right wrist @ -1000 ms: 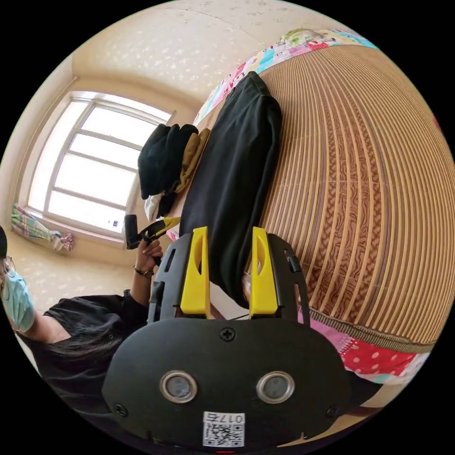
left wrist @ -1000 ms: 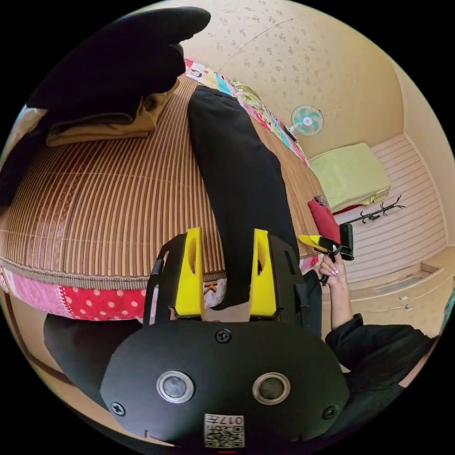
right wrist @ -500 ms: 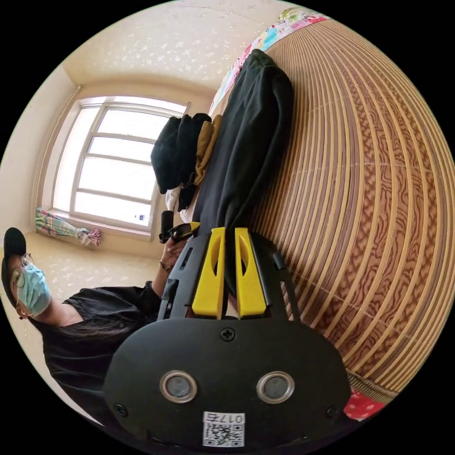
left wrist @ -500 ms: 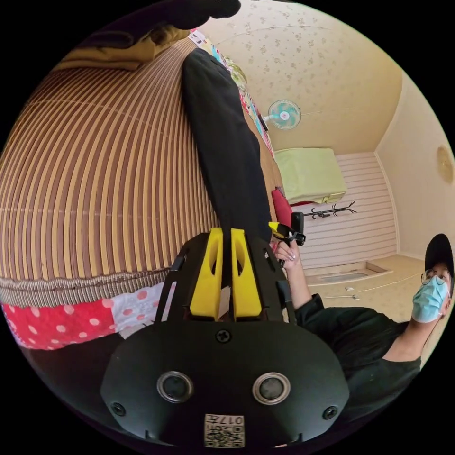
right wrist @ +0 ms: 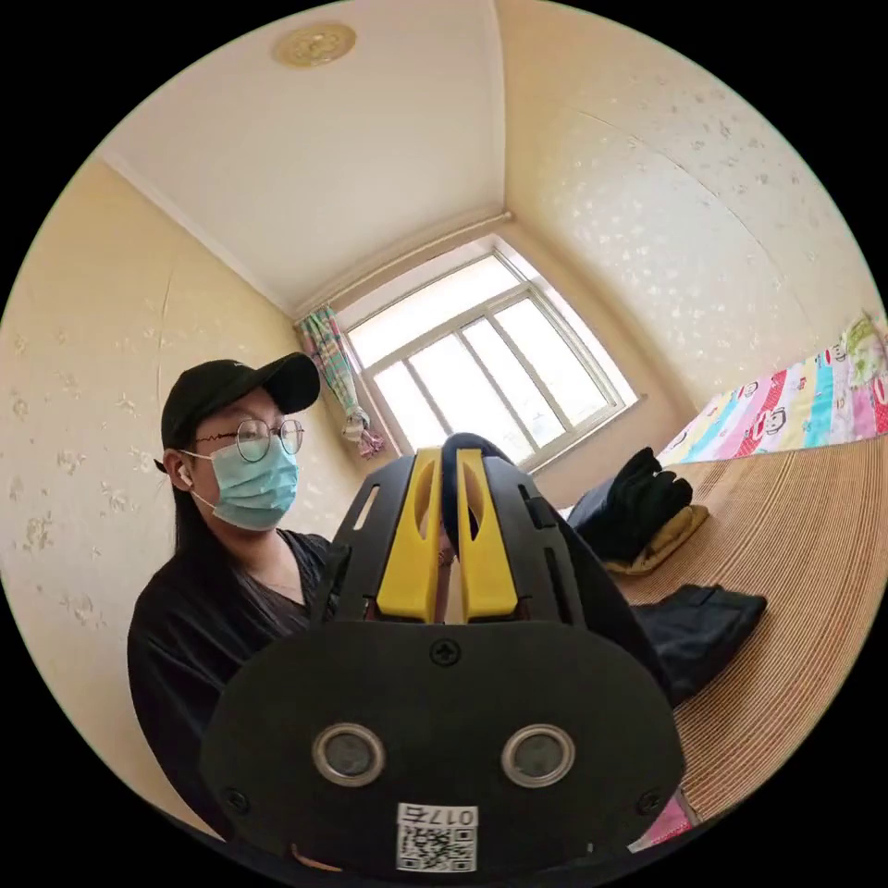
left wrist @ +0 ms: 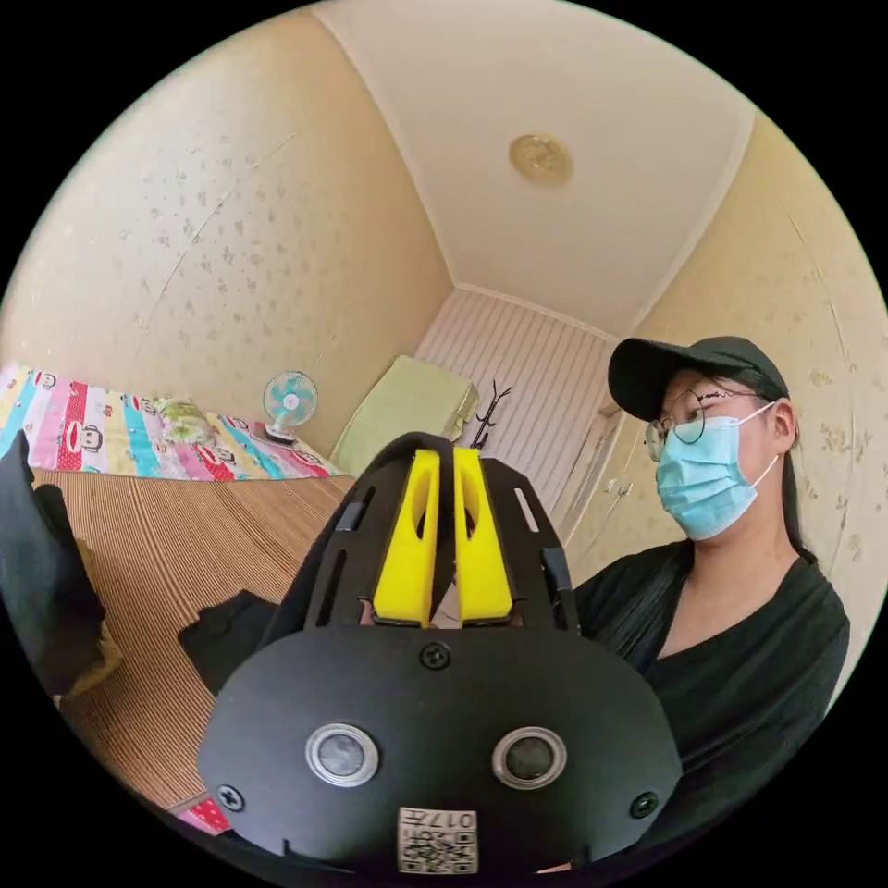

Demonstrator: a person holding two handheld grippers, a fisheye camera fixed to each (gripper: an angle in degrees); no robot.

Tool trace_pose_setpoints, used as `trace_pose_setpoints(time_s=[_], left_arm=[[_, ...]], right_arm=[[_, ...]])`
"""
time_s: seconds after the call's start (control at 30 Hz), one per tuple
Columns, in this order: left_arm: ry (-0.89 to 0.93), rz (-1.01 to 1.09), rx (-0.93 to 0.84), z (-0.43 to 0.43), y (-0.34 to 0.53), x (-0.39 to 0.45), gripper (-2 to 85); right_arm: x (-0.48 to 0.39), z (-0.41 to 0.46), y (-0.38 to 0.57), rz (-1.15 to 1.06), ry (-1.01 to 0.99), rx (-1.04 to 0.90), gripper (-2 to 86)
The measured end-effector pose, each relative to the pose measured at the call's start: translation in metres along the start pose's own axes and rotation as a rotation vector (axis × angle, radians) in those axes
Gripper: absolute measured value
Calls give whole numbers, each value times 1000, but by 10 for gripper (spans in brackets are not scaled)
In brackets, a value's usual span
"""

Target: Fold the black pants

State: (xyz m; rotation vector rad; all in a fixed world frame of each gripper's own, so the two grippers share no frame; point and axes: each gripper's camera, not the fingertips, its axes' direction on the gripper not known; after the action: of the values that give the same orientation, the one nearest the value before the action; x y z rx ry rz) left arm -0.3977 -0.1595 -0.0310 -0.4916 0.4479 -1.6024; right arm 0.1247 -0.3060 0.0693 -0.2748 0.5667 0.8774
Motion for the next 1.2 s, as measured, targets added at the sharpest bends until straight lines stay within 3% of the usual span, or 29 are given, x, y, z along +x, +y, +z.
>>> trace_pose_setpoints(time_s=[0.17,0.3,0.43,0.5,0.67,0.77,0.83,0.9,1.03,1.2], left_arm=[[-172,-2,6,44,-64,-19,7],[-242,-181,-69,97,-87,-113,7],[-418,-167,-157,151,-95,-194,9],[-407,-190,-143,159,-85,-220,11],[-300,-211,-160,152,22,-228,22],[-380,-267,-371,171,143,-233,43],[-493,-423,-614,193,245,-255,82],[-561,-498,-675,192,293,-263,113],[-596,-484,-479,168,274,-280,138],[-557,-558,-477,197,226,-381,174]], right_arm=[[-9,13,-90,-47,123,14,25],[73,24,-141,100,289,-13,23],[153,45,-170,180,451,-8,25],[170,56,-170,174,458,8,26],[155,74,-90,35,441,-64,31],[162,79,18,124,581,-211,41],[201,83,114,390,764,-368,61],[226,80,172,603,864,-464,83],[223,69,170,590,845,-273,119],[297,81,103,605,882,-259,182]])
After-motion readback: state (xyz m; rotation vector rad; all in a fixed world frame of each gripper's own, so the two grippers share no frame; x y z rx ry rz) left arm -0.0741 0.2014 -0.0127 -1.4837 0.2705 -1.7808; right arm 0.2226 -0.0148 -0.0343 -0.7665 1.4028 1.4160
